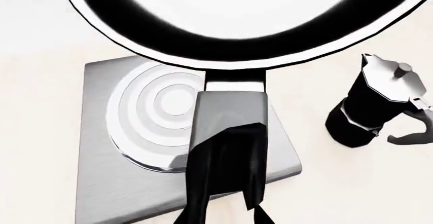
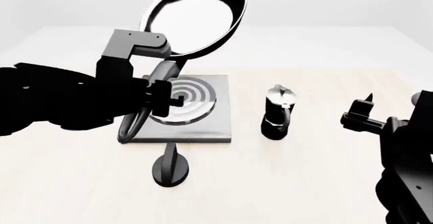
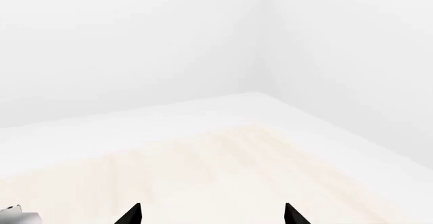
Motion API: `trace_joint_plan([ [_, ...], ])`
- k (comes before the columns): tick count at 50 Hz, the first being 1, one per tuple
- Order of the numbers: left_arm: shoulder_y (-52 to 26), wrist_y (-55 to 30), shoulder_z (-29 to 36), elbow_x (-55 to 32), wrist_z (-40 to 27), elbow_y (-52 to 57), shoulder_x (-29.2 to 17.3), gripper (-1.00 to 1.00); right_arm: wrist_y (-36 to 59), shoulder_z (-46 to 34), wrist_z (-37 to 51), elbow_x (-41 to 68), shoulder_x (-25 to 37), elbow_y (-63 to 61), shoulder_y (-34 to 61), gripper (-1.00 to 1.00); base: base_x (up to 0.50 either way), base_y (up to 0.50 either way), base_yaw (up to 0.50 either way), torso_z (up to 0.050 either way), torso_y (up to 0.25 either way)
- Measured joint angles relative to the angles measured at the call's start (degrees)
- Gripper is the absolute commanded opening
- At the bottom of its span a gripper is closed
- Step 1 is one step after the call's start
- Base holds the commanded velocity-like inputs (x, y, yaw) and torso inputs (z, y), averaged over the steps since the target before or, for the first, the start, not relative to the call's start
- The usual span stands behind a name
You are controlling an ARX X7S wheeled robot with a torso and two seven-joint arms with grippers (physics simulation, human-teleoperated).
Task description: Turn on the stove and put the frying pan on it.
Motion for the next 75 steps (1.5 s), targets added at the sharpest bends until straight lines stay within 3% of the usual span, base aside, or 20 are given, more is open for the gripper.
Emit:
trace_joint_plan([
  [15,1.2,-1.0,1.3,0.1,1.2,-1.2,0.0,-1.00,-0.7,0.1,0.0,0.2,-0.1,0.4,-0.4,1.00,0.00,0.00,0.00,0.000,-0.082],
  [47,-3.6,-10.5,3.3,-8.7,-12.1,2.3,-9.3,-1.00,-1.7,0.2,0.0,0.6,0.1,1.2,-1.2,1.00,0.00,0.00,0.00,0.000,-0.061],
  [60,-7.6,-16.4,4.6,-9.2,-12.0,1.0,-7.9,-1.00,-1.7,-0.2,0.2,0.7,0.1,1.4,-0.9,1.00,0.00,0.00,0.00,0.000,0.001],
  [75,-11.7,-21.9,5.1,-7.4,-6.1,-1.4,-4.3,-1.00,-1.8,-0.4,0.3,0.9,0.2,1.4,-0.9,1.00,0.00,0.00,0.00,0.000,0.002],
])
